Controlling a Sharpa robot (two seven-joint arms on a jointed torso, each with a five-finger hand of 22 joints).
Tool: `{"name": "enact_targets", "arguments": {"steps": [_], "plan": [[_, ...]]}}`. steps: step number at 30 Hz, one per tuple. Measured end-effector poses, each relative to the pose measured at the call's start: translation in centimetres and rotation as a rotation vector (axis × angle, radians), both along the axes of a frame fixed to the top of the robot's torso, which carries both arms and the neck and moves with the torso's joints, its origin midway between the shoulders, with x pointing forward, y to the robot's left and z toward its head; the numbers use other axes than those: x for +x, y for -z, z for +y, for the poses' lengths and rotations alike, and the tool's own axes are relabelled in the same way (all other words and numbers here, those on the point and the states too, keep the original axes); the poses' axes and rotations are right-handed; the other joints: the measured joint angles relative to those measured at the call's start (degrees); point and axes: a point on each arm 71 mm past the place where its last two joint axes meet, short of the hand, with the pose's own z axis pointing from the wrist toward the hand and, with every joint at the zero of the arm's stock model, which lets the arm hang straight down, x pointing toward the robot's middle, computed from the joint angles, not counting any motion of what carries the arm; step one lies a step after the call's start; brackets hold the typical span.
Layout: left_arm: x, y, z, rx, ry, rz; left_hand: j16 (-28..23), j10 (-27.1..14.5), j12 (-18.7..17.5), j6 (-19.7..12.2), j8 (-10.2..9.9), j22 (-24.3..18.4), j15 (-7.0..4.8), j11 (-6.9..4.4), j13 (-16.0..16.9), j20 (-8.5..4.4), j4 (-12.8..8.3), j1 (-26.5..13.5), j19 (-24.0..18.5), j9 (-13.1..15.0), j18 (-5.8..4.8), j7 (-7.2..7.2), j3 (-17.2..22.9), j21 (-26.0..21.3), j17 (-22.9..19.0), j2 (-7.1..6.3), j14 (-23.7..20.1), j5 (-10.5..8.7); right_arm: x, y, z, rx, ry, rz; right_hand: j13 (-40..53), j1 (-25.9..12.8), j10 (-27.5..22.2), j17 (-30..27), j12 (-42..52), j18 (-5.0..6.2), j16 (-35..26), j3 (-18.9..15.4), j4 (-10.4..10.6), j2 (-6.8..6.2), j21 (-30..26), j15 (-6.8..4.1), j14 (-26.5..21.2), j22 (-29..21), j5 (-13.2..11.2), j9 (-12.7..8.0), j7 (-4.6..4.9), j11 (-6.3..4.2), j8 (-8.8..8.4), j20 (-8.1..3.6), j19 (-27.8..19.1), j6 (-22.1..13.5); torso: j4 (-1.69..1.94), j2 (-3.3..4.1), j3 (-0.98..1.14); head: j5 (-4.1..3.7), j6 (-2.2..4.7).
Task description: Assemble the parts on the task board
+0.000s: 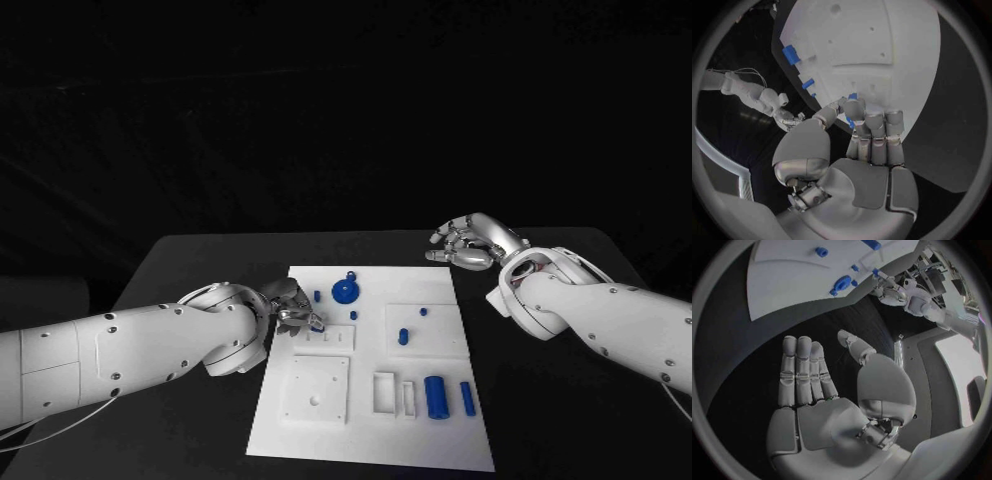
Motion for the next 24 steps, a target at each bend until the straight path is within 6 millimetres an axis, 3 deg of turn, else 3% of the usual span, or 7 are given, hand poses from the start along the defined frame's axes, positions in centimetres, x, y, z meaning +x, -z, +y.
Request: {"name": "enact_targets", "arguments": {"steps": [4, 7, 17, 24], "plan": [[-0.22, 0.45, -0.27, 0.006, 0.003, -0.003, 0.8, 0.0, 1.2, 0.0, 0.5, 0.3, 0.0, 0.0, 0.4, -0.1, -0.2, -0.4, 0.5, 0.0, -0.01, -0.02, 0.2, 0.4, 0.2, -0.36, 0.0, 1.38, 0.0, 0.0, 0.0, 0.001, 0.001, 0.001, -3.1, 0.0, -3.5, -1.4, -1.9, 0.48, -2.8, -0.2, -0.2, 0.0, -3.2, 2.18, -4.2, -0.3, 0.0, 0.2, 0.41, 1.06, -0.12, 1.58, -4.5, -0.2, -0.01, 0.01, -0.03, -0.16, -0.15], [-0.28, 0.43, -0.4, 0.009, 0.006, -0.009, 1.2, 0.2, 1.8, 0.1, 0.5, 0.5, -0.21, -0.19, 0.5, -0.41, -0.2, -0.4, 0.8, 0.0, -0.01, -0.09, 0.2, 0.6, 0.2, -0.36, 0.4, 2.08, 0.01, 0.01, -0.01, 0.002, 0.002, 0.003, -5.0, 0.0, -3.9, -2.1, -2.3, 0.85, -3.3, -0.2, -0.2, 0.0, -4.2, 3.01, -5.1, -0.4, 0.0, 0.2, 0.58, 1.45, -0.12, 2.25, -5.6, 0.0, -0.01, 0.01, -0.07, -0.24, -0.19], [-0.38, 0.5, -0.61, 0.016, 0.009, -0.012, 2.2, 0.2, 3.4, 0.2, 0.6, 1.0, -0.45, -0.19, 0.9, -0.51, -0.5, -0.4, 1.3, 0.0, -0.03, -0.14, 0.3, 1.1, 0.4, -0.36, 0.2, 3.94, 0.02, 0.03, 0.09, 0.007, 0.001, 0.007, -9.9, 0.0, -4.5, -3.4, -2.9, 0.93, -4.0, -0.2, -0.2, 0.0, -5.5, 4.26, -7.1, -0.1, 0.2, 0.2, 0.85, 2.09, -0.12, 3.47, -7.8, -0.1, 0.02, -0.02, -0.06, -0.31, -0.44], [-0.53, 0.77, -0.76, 0.021, 0.015, -0.001, 2.4, 0.1, 3.7, 0.2, 0.6, 1.1, -0.55, -0.25, 1.0, -0.5, -0.5, -0.4, 1.3, 0.0, -0.02, -0.16, 0.3, 1.1, 0.4, -0.36, 0.1, 3.95, 0.03, 0.04, 0.17, 0.011, 0.0, 0.01, -11.0, 0.0, -4.7, -3.4, -2.9, 0.92, -4.0, -0.2, -0.2, 0.0, -5.8, 4.25, -7.5, 0.1, 0.2, 0.2, 0.86, 2.27, -0.12, 3.56, -7.9, -0.1, 0.02, -0.06, -0.04, -0.31, -0.75]]}}
